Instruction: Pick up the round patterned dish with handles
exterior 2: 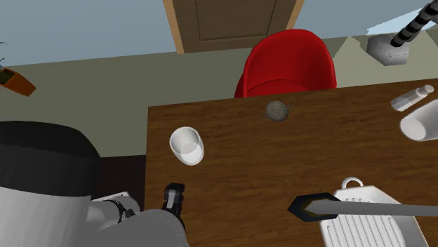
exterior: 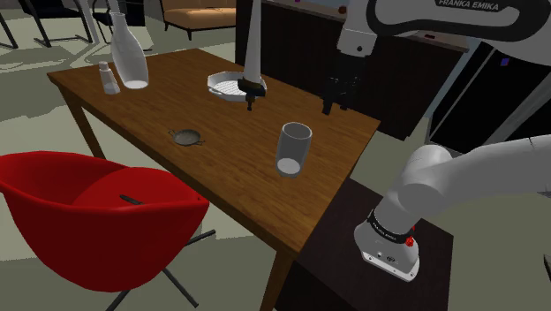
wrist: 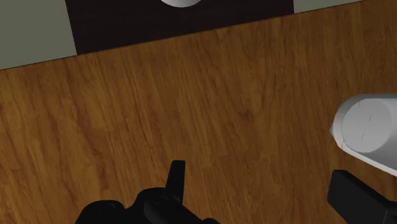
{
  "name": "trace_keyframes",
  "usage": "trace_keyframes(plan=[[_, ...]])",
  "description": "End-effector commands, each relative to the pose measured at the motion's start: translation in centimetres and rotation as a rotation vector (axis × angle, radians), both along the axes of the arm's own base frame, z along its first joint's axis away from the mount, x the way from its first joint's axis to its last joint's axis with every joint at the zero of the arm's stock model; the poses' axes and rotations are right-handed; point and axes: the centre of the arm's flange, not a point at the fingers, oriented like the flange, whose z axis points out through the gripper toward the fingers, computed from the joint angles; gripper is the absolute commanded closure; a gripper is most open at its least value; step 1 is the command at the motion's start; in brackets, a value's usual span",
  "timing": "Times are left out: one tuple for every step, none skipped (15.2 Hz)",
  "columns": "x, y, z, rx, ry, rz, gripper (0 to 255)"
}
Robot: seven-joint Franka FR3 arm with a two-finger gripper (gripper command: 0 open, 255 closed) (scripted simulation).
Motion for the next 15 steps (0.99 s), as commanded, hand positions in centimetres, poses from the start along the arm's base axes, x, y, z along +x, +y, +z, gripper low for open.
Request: trace_keyframes(plan=[[0.0, 0.0, 0.0, 0.0, 0.0, 0.0, 0], [1.1, 0.9, -0.1, 0.001, 0.008, 0.006, 0], [2.3, 1.7, -0.3, 0.001, 0.016, 0.011, 0], [3.4, 2.6, -0.4, 0.002, 0.024, 0.017, 0], [4.5, 3.4, -0.6, 0.002, 0.032, 0.023, 0], [5.6, 4.3, -0.7, 0.003, 0.04, 0.028, 0], [6.7, 5.2, -0.9, 0.003, 0.048, 0.034, 0], [7.8, 6.1, -1.1, 0.004, 0.056, 0.04, 0], [8.9, 7.0, -1.3, 0.004, 0.064, 0.045, 0], [10.0, 7.9, -1.5, 0.005, 0.072, 0.051, 0], [11.0, 8.8, -1.7, 0.006, 0.08, 0.057, 0], [12.1, 9.7, -1.9, 0.006, 0.087, 0.062, 0], [13.2, 10.6, -2.1, 0.007, 0.095, 0.068, 0], [14.2, 11.5, -2.3, 0.007, 0.103, 0.074, 0], [15.3, 12.5, -2.5, 0.008, 0.111, 0.079, 0]])
